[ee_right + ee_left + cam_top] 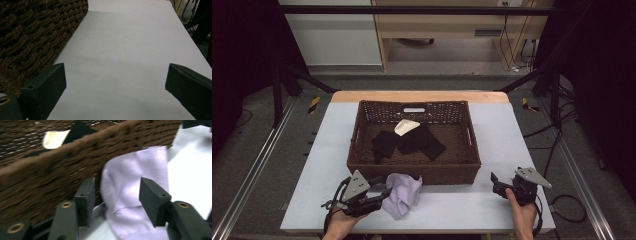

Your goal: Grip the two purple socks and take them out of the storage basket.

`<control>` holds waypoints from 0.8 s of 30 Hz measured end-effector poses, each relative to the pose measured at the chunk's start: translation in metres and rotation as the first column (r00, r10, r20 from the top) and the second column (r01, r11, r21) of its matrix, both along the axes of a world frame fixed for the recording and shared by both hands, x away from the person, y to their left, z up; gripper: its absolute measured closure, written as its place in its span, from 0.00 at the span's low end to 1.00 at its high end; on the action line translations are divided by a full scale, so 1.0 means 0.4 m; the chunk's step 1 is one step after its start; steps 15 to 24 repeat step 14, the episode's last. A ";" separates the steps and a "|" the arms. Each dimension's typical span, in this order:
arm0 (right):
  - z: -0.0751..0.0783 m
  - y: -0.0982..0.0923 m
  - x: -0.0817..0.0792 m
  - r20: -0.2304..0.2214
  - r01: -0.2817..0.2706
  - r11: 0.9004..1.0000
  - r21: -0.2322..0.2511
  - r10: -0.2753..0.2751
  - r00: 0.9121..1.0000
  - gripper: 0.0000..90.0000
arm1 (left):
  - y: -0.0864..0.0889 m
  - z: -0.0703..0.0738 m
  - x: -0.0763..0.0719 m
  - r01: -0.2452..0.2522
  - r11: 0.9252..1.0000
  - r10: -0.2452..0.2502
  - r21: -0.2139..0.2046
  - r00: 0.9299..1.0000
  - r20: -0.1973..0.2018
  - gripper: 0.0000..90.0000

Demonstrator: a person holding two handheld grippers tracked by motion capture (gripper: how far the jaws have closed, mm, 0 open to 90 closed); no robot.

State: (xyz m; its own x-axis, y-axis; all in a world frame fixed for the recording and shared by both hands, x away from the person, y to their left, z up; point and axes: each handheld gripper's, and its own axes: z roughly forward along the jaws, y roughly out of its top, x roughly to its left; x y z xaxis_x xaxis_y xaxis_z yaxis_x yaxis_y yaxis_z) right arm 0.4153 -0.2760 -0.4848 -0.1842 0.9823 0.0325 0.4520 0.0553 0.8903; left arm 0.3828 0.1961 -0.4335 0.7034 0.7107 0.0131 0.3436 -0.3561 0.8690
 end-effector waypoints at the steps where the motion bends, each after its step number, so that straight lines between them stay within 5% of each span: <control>1: 0.000 0.000 0.000 -0.001 0.000 1.000 0.000 0.000 1.000 0.04 | 0.008 0.000 0.000 -0.013 1.000 0.013 0.006 1.000 0.001 0.48; 13: 0.000 -0.002 0.000 0.000 0.000 1.000 0.001 0.000 1.000 0.04 | 0.112 -0.031 -0.007 -0.139 0.989 0.139 0.045 0.990 -0.016 0.36; 24: 0.000 -0.001 0.000 0.000 0.000 1.000 0.001 0.000 1.000 0.04 | 0.112 -0.031 -0.007 -0.139 0.989 0.139 0.045 0.990 -0.016 0.35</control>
